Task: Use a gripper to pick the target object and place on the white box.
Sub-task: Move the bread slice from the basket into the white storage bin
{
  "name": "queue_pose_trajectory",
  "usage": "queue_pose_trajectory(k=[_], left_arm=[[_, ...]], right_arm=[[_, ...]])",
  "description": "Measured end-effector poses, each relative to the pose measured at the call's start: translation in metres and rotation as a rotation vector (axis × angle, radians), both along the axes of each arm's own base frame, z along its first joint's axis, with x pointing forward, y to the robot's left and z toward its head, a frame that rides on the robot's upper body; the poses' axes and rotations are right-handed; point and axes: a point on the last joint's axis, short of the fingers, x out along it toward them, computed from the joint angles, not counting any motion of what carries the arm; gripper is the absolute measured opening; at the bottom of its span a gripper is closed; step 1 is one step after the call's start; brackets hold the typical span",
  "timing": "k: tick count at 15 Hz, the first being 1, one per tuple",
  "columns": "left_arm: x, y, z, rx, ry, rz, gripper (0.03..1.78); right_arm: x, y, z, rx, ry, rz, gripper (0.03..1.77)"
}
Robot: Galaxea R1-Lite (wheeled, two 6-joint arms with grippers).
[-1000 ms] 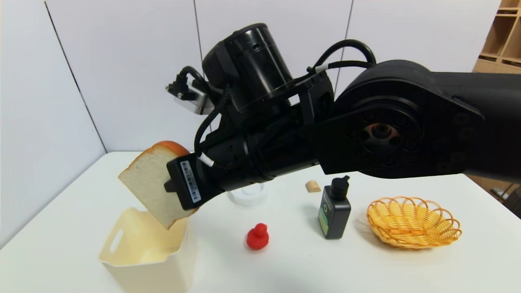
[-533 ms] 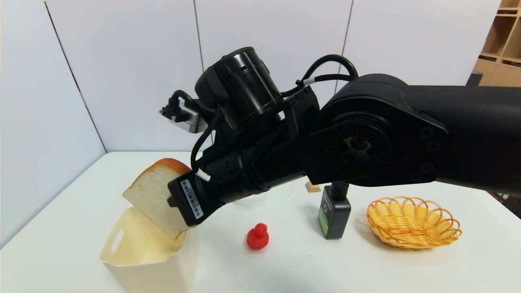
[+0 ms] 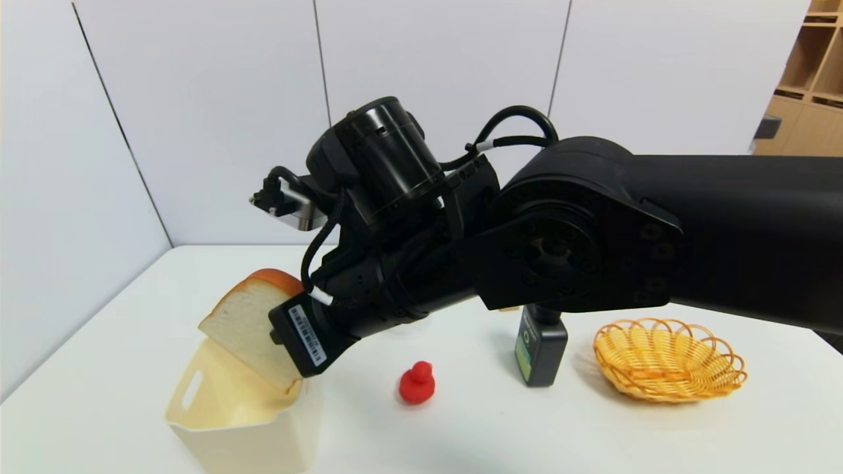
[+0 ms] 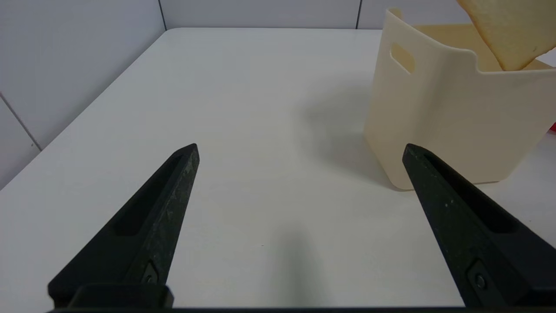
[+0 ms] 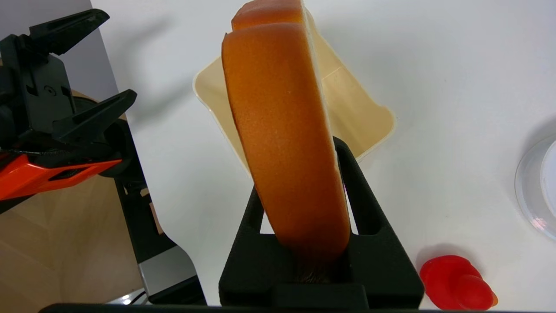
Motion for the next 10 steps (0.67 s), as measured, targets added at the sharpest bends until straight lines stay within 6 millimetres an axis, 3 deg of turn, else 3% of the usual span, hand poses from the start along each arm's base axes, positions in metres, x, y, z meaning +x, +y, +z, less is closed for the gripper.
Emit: queue_pose_trajectory(k=[1,6,10], left_arm=[[0.0,0.0,0.0,0.0,0.0,0.0,1.69],[0.0,0.0,0.0,0.0,0.0,0.0,1.69],[0.0,0.0,0.0,0.0,0.0,0.0,1.69]], right_arm=[[0.0004,0.0005,-0.0009,-0.002,0.0,-0.001,0.34],[0.0014,0.0011,-0.0032,-0.008,0.003,0.001,0.99],[0.0015,0.0011,-0.0032,-0.015,-0.022,0.017,1.28]])
